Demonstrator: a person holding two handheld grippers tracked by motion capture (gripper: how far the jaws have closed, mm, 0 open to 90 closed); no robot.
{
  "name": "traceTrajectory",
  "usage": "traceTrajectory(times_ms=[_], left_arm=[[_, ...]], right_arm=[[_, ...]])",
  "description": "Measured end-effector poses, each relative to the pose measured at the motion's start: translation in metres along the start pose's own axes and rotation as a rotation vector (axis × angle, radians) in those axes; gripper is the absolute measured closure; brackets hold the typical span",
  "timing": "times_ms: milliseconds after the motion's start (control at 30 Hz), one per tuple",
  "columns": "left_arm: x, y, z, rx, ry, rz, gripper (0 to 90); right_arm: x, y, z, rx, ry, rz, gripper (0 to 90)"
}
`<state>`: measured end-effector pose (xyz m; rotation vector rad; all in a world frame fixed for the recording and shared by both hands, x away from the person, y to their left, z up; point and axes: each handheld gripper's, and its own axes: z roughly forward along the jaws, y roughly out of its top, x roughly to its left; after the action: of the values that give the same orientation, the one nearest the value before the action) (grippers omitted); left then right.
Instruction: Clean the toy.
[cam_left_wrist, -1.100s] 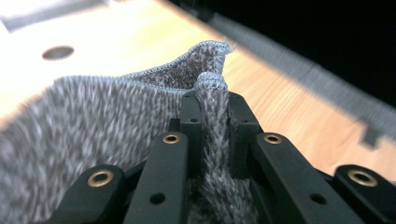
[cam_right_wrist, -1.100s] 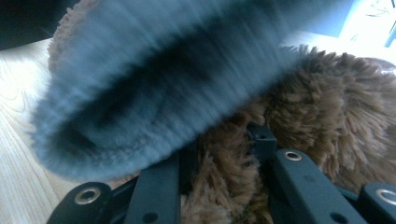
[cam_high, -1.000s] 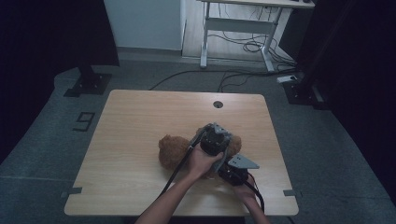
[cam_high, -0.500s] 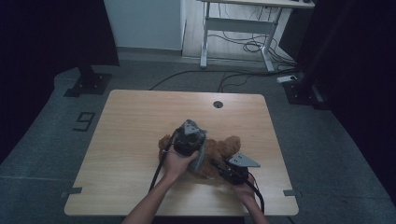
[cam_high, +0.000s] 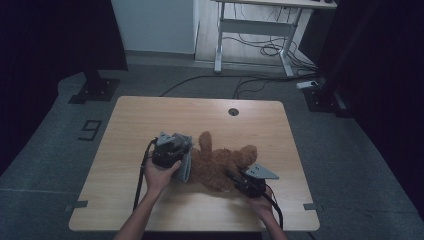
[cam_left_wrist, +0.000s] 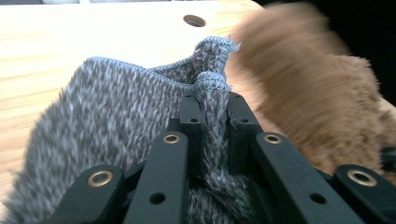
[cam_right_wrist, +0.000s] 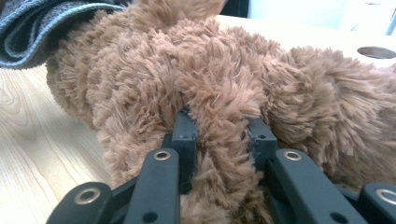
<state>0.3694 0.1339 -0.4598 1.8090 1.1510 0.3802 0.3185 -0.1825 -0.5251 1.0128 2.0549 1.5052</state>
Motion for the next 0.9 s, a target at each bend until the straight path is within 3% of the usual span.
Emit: traceTrajectory(times_ms=[200, 333, 533, 667, 800, 900], left_arm=[[0.002, 0.0, -0.008, -0.003, 0.029, 0.013, 79.4], [-0.014, 0.013, -0.011, -0.015, 0.033, 0.066, 79.1], [-0.055, 0.045, -0.002, -0.037, -0.048, 0.128, 79.4], [-0.097, 0.066, 0.012, -0.051, -0.123, 0.209, 79.3], [-0.135, 0.075, 0.035, -0.017, -0.175, 0.276, 79.3], [-0.155, 0.075, 0.061, 0.039, -0.198, 0.286, 79.3]], right_arm=[[0.0, 0.0, 0.0, 0.001, 0.001, 0.003, 71.4], [-0.002, 0.001, 0.001, 0.0, 0.0, 0.011, 71.4], [-0.003, 0.001, 0.001, -0.004, -0.002, 0.018, 71.4], [-0.004, 0.0, 0.001, -0.003, 0.001, 0.016, 71.4], [-0.003, 0.0, 0.001, -0.005, -0.001, 0.015, 71.3], [-0.003, 0.0, 0.001, -0.004, -0.003, 0.01, 71.3]])
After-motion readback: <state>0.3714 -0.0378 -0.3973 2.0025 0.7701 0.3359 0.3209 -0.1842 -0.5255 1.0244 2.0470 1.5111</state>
